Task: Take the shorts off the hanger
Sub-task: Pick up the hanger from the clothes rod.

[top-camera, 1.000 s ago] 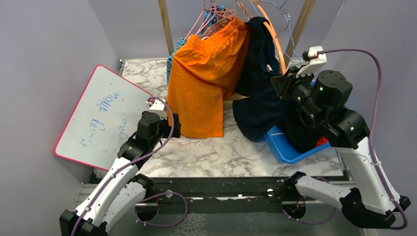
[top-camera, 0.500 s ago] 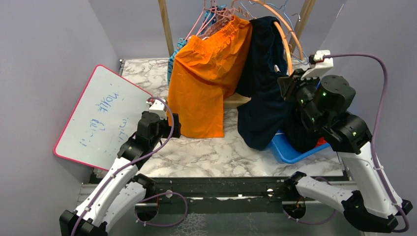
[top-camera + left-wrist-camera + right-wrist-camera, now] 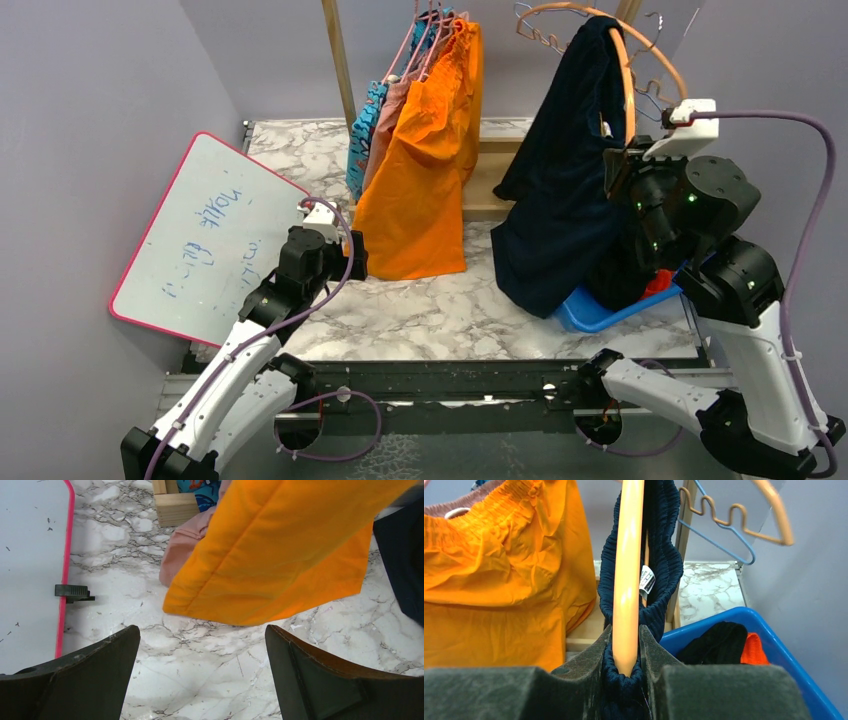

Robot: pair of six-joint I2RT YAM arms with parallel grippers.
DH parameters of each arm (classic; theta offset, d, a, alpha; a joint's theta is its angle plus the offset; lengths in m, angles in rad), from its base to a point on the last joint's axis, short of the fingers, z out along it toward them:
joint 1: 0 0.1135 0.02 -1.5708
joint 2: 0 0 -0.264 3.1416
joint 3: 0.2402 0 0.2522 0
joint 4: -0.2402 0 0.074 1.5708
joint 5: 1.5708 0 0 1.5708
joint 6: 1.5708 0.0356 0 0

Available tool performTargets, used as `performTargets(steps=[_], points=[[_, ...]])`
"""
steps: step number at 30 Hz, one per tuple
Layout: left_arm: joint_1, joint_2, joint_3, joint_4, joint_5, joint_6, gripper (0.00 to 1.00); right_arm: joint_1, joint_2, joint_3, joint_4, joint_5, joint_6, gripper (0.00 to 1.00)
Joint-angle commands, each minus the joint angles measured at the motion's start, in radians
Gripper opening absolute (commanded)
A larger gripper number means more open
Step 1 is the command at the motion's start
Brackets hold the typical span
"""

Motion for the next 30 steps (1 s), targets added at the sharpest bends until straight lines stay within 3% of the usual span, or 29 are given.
performTargets(steps=[1,3,10,18,30], points=[[-0.006,-0.003,0.024,0.003,-0.007,-0.003,0.98,-0.001,-0.036,0.099,0.07,0.034,-0.033,0.02],[-0.005,-0.002,0.024,0.003,-0.005,-0.002,0.98,-0.002,-0.044,0.107,0.033,-0.04,-0.018,0.02],[-0.007,-0.002,0.026,0.004,-0.004,-0.001,0.98,-0.001,-0.087,0.015,-0.013,-0.523,0.096,0.02],[-0.006,-0.039,0.026,0.004,-0.023,-0.003,0.98,-0.001,-0.139,-0.168,-0.037,-0.584,0.138,0.02],[-0.006,-0.159,0.023,0.003,-0.106,-0.018,0.99,-0.001,-0.182,-0.356,-0.126,-1.008,0.074,0.02]])
